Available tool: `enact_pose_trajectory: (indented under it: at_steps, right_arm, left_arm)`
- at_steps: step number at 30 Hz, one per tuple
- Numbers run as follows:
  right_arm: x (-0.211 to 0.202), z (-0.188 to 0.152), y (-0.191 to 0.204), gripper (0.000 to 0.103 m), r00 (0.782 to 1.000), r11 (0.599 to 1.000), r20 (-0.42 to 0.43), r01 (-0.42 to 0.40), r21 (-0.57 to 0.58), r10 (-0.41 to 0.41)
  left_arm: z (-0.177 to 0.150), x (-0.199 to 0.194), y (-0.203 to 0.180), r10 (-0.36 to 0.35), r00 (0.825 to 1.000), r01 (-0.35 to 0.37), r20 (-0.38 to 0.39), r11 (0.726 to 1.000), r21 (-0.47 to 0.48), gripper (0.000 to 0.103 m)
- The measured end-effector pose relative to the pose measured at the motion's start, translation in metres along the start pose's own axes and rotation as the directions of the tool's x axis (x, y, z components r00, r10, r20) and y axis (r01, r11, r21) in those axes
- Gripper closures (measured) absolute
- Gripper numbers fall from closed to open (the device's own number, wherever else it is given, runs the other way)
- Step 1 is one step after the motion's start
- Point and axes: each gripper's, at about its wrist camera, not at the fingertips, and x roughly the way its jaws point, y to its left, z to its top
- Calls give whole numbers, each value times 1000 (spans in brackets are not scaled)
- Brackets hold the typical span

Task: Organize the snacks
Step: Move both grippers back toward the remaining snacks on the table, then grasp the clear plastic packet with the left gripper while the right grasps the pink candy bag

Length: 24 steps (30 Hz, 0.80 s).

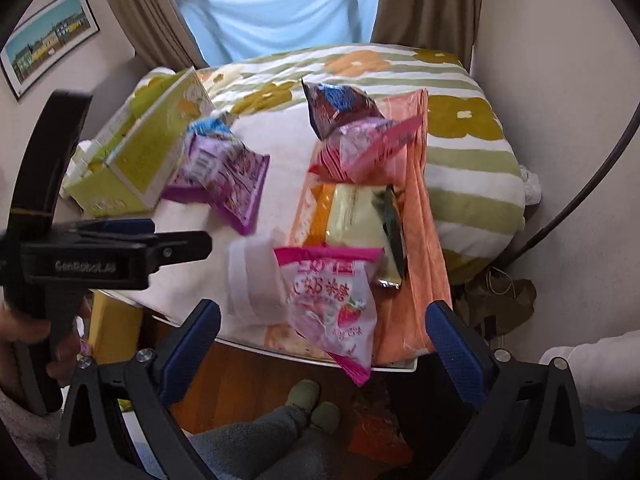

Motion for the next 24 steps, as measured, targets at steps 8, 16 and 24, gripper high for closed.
enact_pose_trajectory:
  at_steps: [8, 16, 24]
  right_arm:
    - [32, -15, 4, 1, 996, 990, 0, 84, -110, -85]
    - [53, -13, 6, 1, 997, 989, -32, 66, -135, -71]
    - [68, -10, 9, 1, 994, 981, -59, 76, -177, -87]
  left_arm:
    - [0, 59, -8, 11, 995, -13, -98, 1000, -23, 1]
    - [0, 88, -13, 23, 991, -25, -129, 1000, -16, 5]
    - [3, 88, -12, 18, 989, -13, -144, 999, 35, 13]
